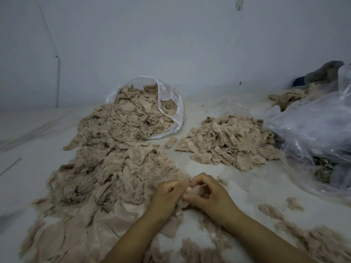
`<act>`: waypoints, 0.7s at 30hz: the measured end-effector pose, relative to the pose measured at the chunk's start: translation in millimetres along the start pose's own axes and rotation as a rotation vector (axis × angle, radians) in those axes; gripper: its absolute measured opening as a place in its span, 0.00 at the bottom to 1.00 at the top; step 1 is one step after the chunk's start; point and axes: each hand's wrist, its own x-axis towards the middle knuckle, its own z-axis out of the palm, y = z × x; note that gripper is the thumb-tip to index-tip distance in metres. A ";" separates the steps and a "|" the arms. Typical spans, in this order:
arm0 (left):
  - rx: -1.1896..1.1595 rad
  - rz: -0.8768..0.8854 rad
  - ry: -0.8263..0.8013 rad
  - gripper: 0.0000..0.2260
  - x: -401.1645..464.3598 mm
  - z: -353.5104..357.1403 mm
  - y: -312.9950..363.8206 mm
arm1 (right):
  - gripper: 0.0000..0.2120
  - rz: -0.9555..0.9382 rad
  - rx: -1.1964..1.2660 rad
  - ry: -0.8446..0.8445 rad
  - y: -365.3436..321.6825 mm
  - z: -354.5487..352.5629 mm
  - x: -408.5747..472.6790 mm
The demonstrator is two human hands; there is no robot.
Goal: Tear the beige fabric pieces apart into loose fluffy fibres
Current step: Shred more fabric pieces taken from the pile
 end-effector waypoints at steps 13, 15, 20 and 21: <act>-0.002 -0.108 0.040 0.17 10.0 0.7 9.5 | 0.13 -0.093 0.010 -0.026 -6.0 -9.0 0.2; -0.078 -0.146 0.088 0.12 13.2 -0.9 7.3 | 0.15 -0.094 -0.033 -0.091 -5.7 -12.7 -0.1; -0.116 -0.087 0.098 0.19 15.5 -2.1 1.3 | 0.17 0.007 0.018 -0.035 -3.2 -17.4 1.7; -0.041 -0.025 0.062 0.17 13.6 0.2 -0.3 | 0.12 0.059 0.159 0.010 -3.1 -16.1 3.9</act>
